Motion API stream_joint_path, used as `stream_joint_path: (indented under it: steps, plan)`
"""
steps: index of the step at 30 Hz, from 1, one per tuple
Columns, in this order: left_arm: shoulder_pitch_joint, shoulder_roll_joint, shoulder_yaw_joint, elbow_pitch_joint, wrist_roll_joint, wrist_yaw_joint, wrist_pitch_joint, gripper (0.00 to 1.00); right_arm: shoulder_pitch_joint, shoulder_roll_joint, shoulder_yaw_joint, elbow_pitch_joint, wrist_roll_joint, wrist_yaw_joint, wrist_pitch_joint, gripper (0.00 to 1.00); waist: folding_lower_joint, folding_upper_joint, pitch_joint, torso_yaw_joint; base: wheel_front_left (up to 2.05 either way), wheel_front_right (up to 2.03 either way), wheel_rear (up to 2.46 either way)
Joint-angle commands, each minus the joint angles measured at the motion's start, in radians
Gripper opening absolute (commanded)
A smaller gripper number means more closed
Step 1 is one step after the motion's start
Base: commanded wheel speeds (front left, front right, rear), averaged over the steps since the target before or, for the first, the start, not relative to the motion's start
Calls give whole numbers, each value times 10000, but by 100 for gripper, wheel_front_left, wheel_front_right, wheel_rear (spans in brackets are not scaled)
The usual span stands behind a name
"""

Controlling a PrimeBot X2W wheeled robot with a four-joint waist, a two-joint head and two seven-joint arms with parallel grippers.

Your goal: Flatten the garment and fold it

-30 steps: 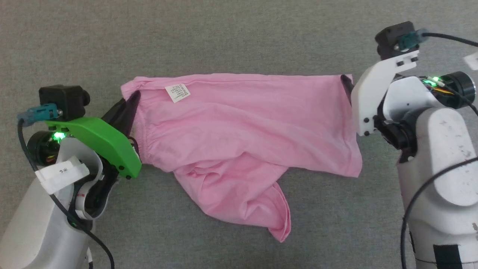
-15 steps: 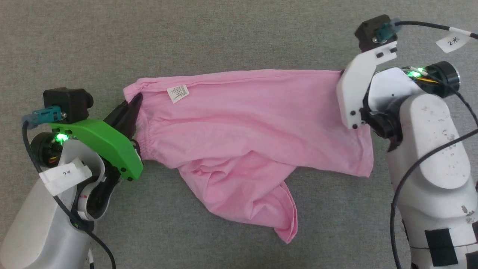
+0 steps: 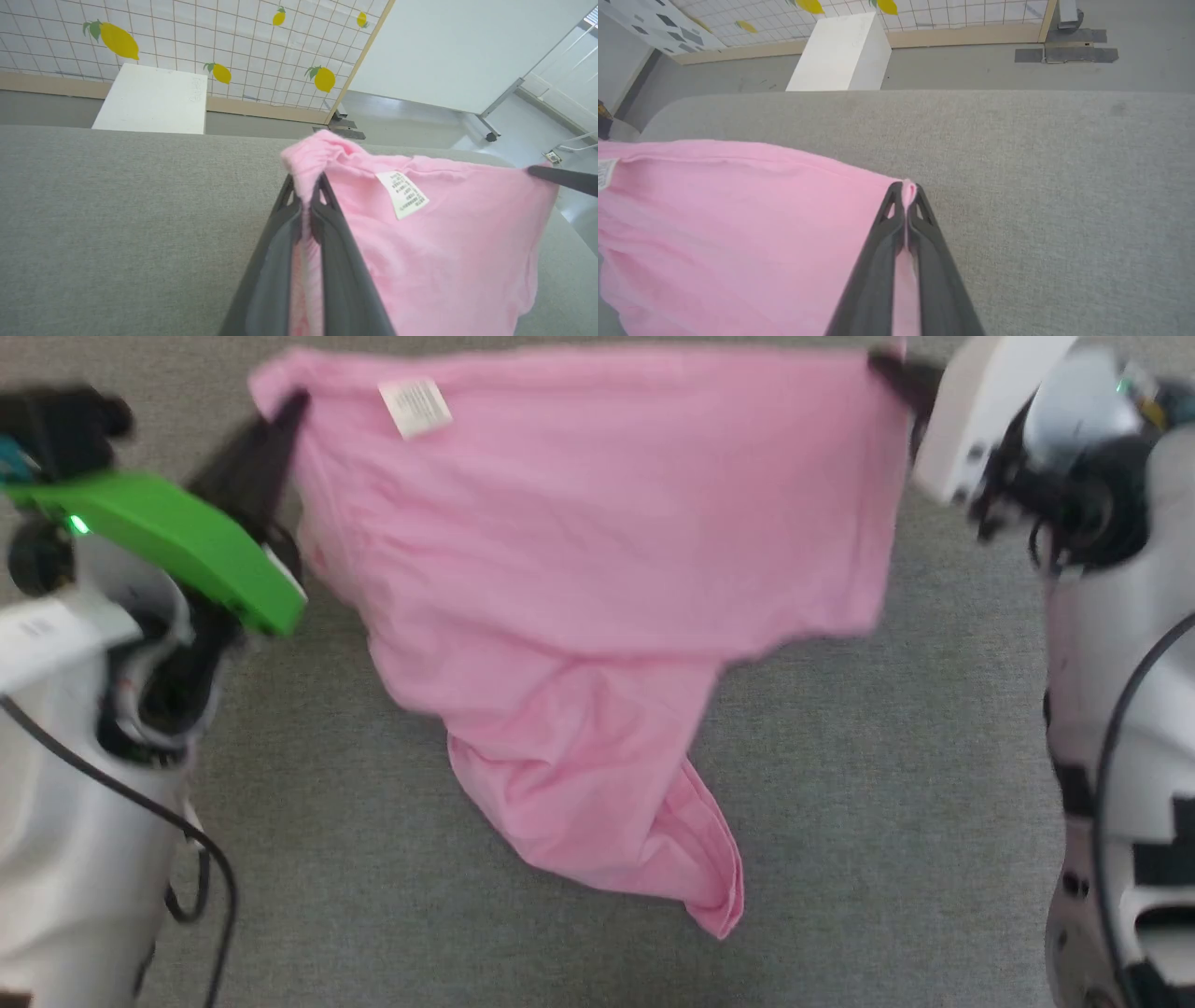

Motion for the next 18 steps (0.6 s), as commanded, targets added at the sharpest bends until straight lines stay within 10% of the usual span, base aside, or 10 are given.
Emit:
stream_joint_path:
  steps: [1,18]
  plan:
    - [-481,-25,151,187,-244,-58,28,0,-495,1,-117,146,309,-15,6,0,-1,0,-90,50,0,0,0]
    - [-6884,530,-92,3291,1569,188,-29,0,-7954,1,-725,4649,548,-15,-3011,0,-1,0,292,268,0,0,0]
